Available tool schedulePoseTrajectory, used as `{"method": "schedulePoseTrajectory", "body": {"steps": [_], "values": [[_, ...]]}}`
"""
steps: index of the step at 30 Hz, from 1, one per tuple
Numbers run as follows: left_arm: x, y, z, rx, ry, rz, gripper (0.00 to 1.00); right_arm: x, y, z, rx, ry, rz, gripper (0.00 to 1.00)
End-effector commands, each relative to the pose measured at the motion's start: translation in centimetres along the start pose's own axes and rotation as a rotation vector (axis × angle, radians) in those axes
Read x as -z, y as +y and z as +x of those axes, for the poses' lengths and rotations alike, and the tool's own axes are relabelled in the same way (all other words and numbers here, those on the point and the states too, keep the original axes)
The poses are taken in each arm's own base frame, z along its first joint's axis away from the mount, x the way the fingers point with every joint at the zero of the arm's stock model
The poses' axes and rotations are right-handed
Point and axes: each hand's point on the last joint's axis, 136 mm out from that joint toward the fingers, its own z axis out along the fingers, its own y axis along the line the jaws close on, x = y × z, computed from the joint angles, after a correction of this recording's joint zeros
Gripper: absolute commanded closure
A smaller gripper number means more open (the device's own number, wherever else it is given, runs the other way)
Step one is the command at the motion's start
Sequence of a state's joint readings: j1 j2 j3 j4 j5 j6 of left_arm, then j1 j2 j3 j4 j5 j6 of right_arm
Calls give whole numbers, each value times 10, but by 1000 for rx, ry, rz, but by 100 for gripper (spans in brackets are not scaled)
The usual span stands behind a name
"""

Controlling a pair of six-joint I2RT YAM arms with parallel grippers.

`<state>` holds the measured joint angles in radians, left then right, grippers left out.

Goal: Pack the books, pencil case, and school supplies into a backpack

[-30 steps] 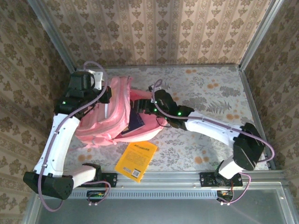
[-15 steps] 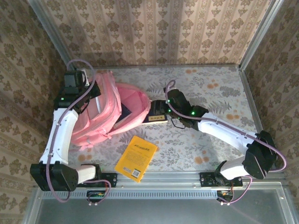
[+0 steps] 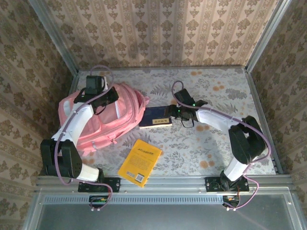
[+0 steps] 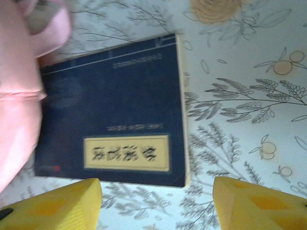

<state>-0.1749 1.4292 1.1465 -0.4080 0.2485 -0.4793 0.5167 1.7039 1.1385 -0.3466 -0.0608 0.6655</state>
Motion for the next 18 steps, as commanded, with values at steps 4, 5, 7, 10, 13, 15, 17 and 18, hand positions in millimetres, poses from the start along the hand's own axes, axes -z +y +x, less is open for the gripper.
{"method": "schedulePoseTrajectory", "body": {"steps": [4,5,7,10,13,15,17,18], "values": [[-34,-17,25,-19,91,65,100,-32,-13,12,-68,153,17,36],[-40,-15,30,-8,110,68,100,-35,-13,13,-81,166,5,36],[-50,-15,37,16,142,80,100,-44,-10,15,-100,197,-31,38],[-60,-21,45,29,188,115,100,-55,-3,18,-112,238,-78,43],[-65,-23,50,30,207,119,100,-62,7,19,-118,265,-125,53],[-66,-24,53,32,216,124,100,-64,14,19,-123,279,-160,58],[-67,-26,53,29,218,128,100,-64,22,18,-130,288,-200,61],[-68,-26,55,28,222,130,100,-64,25,17,-133,290,-217,61]]}}
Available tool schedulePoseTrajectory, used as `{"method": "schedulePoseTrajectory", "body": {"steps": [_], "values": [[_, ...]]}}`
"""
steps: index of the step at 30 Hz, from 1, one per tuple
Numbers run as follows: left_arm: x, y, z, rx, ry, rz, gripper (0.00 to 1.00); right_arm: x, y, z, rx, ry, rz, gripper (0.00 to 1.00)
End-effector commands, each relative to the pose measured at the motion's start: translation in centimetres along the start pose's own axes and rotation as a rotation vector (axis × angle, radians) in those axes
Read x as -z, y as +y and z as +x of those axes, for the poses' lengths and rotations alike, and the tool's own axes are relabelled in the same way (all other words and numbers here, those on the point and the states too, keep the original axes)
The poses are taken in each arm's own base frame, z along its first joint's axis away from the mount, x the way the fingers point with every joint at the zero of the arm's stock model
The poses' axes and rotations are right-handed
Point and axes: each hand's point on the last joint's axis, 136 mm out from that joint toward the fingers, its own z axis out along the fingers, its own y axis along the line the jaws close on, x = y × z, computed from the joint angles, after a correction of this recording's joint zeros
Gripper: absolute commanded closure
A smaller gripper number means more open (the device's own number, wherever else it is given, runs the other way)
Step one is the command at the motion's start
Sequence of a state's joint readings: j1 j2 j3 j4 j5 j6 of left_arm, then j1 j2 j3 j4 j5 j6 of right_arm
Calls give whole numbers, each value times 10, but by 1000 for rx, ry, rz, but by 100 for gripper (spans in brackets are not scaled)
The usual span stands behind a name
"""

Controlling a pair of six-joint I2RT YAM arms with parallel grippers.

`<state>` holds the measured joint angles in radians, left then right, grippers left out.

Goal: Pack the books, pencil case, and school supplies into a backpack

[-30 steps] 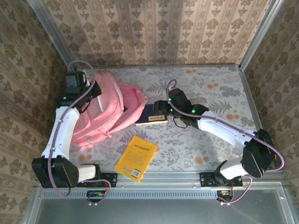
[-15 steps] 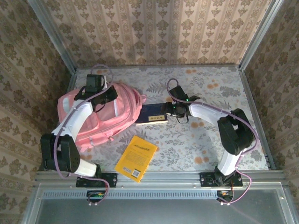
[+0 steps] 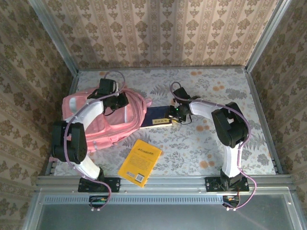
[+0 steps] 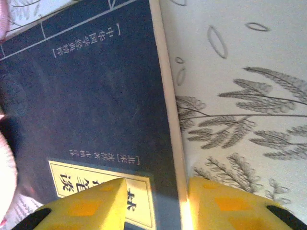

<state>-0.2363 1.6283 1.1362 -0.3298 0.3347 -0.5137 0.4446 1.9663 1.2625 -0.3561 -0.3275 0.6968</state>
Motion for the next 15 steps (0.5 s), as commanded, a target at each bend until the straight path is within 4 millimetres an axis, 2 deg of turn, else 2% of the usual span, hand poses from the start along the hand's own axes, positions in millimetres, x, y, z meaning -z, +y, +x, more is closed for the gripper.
{"method": "schedulePoseTrajectory", "body": {"steps": [1,11,15], "values": [[-5,-21,10,-8,45,80,100,-4,31,2,1,50,-141,62],[-12,-28,17,-23,75,97,100,12,59,-6,-26,10,-291,76],[-15,-30,21,-38,89,96,100,9,61,-5,-32,20,-309,78]]}}
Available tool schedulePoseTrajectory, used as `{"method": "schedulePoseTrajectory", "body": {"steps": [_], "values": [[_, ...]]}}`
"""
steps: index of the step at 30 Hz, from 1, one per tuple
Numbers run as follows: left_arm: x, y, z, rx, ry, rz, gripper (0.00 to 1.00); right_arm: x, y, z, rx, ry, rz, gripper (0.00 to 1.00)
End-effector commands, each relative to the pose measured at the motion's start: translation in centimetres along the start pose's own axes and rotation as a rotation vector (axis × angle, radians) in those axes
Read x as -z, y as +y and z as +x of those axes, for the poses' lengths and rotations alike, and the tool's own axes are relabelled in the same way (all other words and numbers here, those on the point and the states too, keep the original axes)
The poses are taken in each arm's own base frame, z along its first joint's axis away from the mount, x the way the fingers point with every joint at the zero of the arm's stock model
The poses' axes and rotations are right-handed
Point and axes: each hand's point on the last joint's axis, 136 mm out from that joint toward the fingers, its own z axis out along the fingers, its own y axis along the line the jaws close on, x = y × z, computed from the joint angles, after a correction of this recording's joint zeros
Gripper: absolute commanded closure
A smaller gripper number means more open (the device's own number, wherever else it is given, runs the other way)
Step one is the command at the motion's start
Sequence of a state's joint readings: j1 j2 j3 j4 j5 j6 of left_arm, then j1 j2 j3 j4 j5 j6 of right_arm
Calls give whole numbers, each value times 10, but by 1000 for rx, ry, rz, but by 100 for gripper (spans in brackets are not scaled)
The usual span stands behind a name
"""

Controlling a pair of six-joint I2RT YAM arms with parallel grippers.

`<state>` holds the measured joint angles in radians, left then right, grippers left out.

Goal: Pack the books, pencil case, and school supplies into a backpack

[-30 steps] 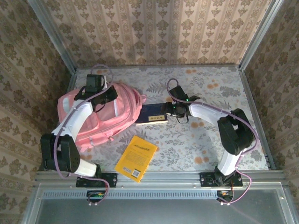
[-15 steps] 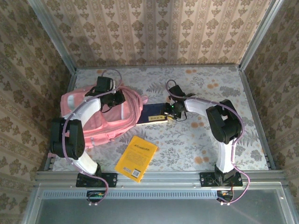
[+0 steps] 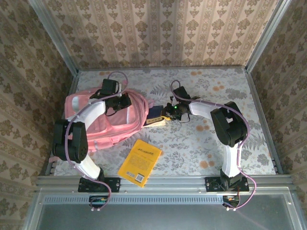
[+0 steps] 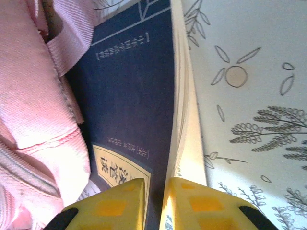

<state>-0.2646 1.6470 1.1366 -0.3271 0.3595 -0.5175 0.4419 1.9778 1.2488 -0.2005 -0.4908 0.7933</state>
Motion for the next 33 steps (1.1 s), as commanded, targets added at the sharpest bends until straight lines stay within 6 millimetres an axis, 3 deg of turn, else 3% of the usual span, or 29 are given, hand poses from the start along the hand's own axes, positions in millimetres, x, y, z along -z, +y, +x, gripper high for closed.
{"method": "schedulePoseTrajectory", "body": {"steps": [1,6,10,13,15,16,18,22,26,30,33], "values": [[-8,-20,10,-27,52,68,100,3,26,1,7,8,-120,78],[-12,-19,14,-27,65,67,100,-7,28,3,-28,24,-176,81],[-9,-18,10,-34,56,62,100,-8,12,2,-33,8,-107,96],[-3,-16,6,-38,36,53,100,1,3,1,-32,-19,-62,100],[4,-16,-1,-45,16,56,100,17,-5,-1,-12,-61,-3,100],[7,-17,-3,-48,8,63,93,26,-8,-3,5,-86,26,100],[14,-24,-7,-76,-5,85,69,50,-13,-7,87,-136,112,100],[39,-44,-10,-200,-53,129,52,98,-7,-12,307,-231,218,100],[72,-65,-12,-390,-140,97,46,139,22,-6,507,-289,203,100],[101,-94,-12,-519,-225,127,44,168,49,1,672,-340,177,100],[112,-113,-8,-625,-253,149,43,185,75,20,905,-378,99,100]]}}
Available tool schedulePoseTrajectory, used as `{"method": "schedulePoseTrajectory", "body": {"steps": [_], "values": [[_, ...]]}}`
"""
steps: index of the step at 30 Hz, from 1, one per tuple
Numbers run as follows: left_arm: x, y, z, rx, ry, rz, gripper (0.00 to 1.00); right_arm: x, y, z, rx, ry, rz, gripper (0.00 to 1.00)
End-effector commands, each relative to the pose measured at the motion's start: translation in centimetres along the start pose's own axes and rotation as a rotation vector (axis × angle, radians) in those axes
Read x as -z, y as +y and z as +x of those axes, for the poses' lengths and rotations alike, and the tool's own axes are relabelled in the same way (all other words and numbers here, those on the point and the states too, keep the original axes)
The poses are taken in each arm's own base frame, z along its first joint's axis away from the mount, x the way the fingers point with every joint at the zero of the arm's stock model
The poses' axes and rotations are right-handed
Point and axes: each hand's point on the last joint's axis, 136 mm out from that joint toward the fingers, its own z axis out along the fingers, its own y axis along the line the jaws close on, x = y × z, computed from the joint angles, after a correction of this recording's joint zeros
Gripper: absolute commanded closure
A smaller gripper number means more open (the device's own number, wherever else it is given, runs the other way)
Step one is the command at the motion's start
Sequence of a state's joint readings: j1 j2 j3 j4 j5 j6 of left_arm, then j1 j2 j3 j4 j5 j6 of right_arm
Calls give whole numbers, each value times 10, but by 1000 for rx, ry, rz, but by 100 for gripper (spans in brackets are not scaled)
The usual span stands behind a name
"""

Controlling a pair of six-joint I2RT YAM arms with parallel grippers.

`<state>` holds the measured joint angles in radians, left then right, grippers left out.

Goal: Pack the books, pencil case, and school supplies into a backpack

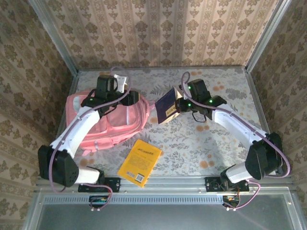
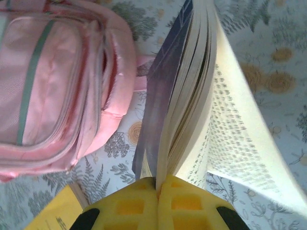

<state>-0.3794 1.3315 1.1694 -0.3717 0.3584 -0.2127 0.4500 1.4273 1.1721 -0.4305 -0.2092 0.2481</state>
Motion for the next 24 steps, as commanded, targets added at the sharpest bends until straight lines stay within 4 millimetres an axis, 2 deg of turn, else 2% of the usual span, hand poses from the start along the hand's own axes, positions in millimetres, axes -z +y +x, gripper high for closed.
{"method": "schedulePoseTrajectory", "body": {"steps": [1,3,4,7,12,18,21,24], "values": [[8,-19,-9,-201,-23,11,41,33,36,-4,392,-108,-97,100],[8,-29,-7,-319,-13,27,37,47,52,3,607,-180,-103,100],[6,-44,-1,-379,1,59,35,53,55,4,666,-202,-97,100],[4,-61,9,-478,28,123,32,69,66,10,777,-215,-146,100],[7,-91,25,-581,12,264,29,84,82,16,846,-268,-217,100],[27,-129,43,-636,-27,506,30,95,89,16,881,-341,-241,100],[33,-137,49,-660,-24,568,32,94,84,13,881,-338,-204,100],[36,-133,50,-699,-43,533,33,87,73,13,882,-317,-148,100]]}}
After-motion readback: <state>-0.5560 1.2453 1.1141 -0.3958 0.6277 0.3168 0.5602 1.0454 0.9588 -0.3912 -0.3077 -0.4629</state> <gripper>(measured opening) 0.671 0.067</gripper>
